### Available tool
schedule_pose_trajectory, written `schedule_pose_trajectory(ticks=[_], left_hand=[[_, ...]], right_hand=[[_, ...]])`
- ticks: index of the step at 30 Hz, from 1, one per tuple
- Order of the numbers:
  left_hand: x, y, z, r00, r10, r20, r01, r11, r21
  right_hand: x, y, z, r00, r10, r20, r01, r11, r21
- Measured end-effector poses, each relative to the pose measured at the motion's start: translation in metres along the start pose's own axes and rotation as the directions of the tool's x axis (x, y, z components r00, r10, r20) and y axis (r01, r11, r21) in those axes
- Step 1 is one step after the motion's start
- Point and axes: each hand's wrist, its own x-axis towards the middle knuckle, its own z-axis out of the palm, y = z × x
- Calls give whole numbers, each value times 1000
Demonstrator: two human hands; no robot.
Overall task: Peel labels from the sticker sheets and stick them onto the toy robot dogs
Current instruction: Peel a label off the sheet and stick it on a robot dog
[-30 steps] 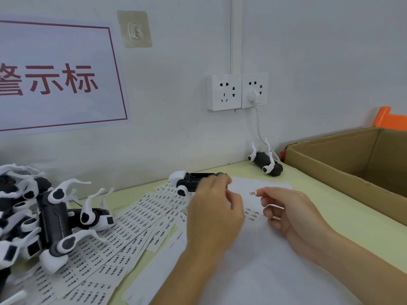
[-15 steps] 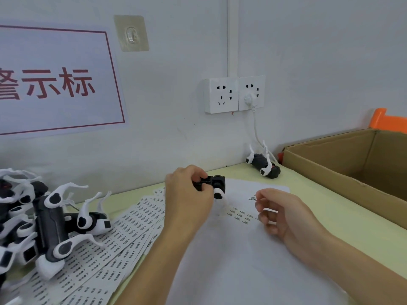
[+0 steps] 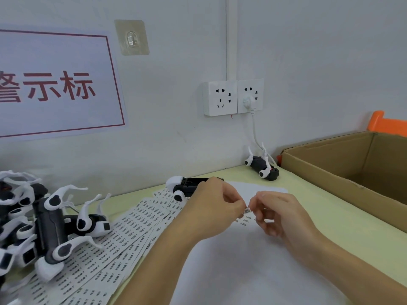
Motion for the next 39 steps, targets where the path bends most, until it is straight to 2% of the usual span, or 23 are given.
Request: schedule_pose_trajectory(ticks=[5,11,16,18,21,23,30,36,39], left_hand=[[-1,-3,1,998,-30,55,30,999,-12],[1,-7,6,985,-151,80,165,960,-224],[2,-13,8,977,-185,102,207,940,-273],[1,-12,8,974,-205,98,226,901,-370],[2,-11,7,952,-267,149,299,704,-644],[2,-12,7,941,-272,202,333,624,-707],[2,-17,17,928,-256,271,373,642,-670],[2,-19,23,928,-225,296,372,595,-712],[3,-20,23,933,-202,297,357,612,-706]], right_hand=[[-1,0,0,1000,-12,-8,11,998,-63],[0,0,0,998,-2,-56,-6,990,-140],[3,5,-2,989,-9,-151,-20,981,-191],[5,6,-3,978,32,-205,-61,989,-138],[5,2,-2,963,148,-225,-138,989,57],[4,-1,0,963,181,-200,-154,977,145],[0,-3,4,962,208,-179,-158,953,259],[1,-4,2,956,256,-141,-197,922,334],[1,-4,3,961,254,-113,-200,913,355]])
